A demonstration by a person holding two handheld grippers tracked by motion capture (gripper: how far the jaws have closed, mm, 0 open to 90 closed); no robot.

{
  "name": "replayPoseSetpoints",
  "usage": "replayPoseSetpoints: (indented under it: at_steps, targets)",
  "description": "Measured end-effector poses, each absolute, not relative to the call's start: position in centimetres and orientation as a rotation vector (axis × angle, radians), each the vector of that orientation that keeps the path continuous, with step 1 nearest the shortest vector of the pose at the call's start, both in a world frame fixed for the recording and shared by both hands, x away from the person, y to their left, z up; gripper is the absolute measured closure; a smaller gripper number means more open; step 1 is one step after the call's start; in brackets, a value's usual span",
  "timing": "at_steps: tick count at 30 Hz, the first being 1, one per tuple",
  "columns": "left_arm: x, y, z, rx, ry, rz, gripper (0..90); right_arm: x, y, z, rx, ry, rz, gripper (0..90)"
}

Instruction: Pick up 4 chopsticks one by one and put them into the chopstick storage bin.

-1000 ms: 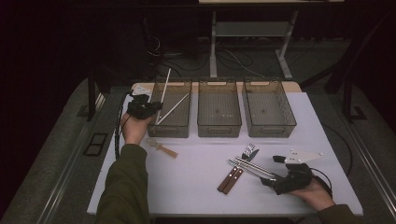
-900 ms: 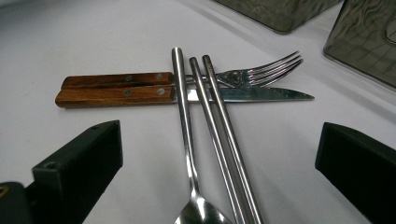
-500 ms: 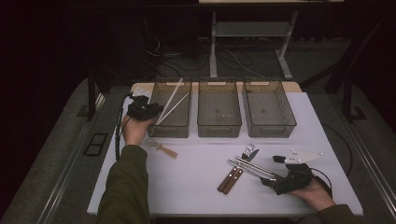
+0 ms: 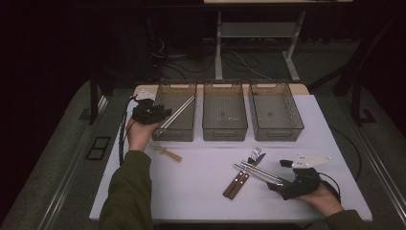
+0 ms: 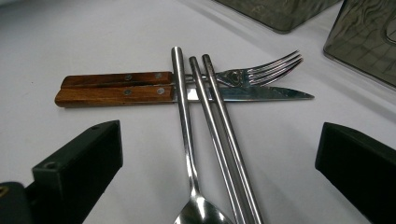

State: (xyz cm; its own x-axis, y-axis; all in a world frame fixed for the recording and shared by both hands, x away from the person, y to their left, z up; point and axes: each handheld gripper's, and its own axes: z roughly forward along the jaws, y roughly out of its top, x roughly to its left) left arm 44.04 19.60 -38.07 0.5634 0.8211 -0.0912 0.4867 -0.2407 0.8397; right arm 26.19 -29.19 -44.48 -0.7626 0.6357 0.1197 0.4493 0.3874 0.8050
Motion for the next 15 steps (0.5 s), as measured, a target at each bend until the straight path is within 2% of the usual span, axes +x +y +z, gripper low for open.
replayPoseSetpoints:
  at_steps: [15]
  targets:
    - [42.0, 17.9, -36.3, 1.914, 0.912, 0.403, 42.9, 26.2, -29.2, -44.6, 0.975, 2.437, 1.309, 0.6]
